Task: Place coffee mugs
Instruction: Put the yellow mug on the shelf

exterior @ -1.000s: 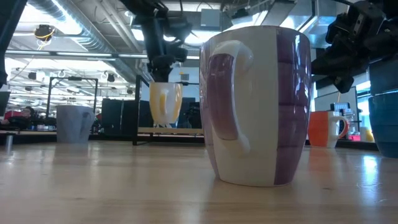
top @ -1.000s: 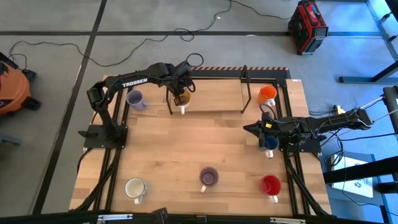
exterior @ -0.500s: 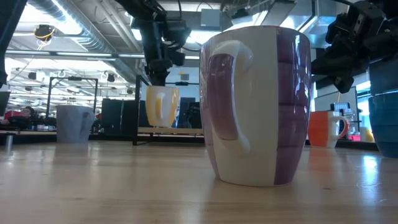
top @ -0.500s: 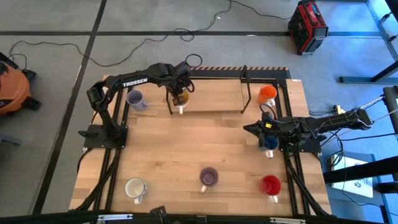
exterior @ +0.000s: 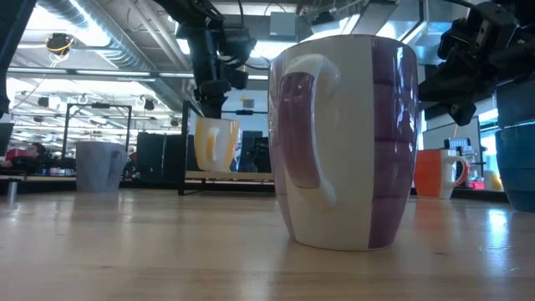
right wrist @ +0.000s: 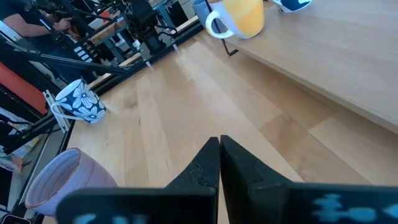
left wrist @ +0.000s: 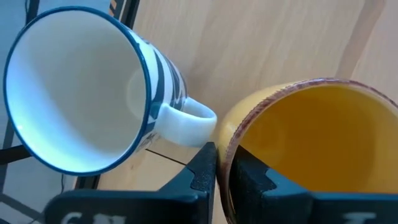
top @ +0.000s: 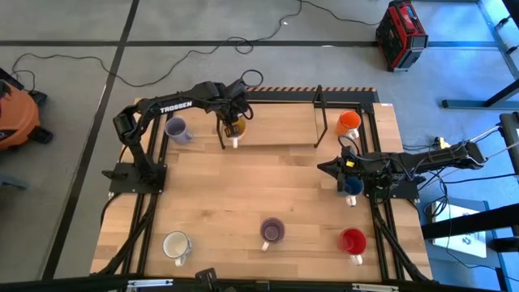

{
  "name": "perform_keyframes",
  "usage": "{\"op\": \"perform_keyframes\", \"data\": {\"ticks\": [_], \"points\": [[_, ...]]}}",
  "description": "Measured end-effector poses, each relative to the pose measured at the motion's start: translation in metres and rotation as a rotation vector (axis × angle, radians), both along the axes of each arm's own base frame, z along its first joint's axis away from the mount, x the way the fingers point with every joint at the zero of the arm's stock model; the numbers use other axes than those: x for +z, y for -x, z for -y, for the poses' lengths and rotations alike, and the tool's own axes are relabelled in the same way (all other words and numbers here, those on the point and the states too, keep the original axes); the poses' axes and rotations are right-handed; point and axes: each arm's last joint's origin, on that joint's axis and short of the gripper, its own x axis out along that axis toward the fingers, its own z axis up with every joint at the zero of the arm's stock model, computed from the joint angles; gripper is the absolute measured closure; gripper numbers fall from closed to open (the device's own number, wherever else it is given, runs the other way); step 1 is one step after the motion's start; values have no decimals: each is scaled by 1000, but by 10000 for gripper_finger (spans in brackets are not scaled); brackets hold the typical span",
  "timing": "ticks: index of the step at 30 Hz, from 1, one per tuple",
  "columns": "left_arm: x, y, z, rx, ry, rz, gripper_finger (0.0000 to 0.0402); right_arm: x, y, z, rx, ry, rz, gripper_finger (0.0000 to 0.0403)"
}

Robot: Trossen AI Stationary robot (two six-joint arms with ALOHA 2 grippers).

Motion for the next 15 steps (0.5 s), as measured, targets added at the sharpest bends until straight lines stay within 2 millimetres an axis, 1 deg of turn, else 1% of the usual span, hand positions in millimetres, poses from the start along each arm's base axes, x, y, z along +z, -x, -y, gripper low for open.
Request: {"op": "perform_keyframes", "data": {"ticks": [15], "points": [[0,1,-1,25,-38,-20,353,0,0,0,10,-4,0,400]]}}
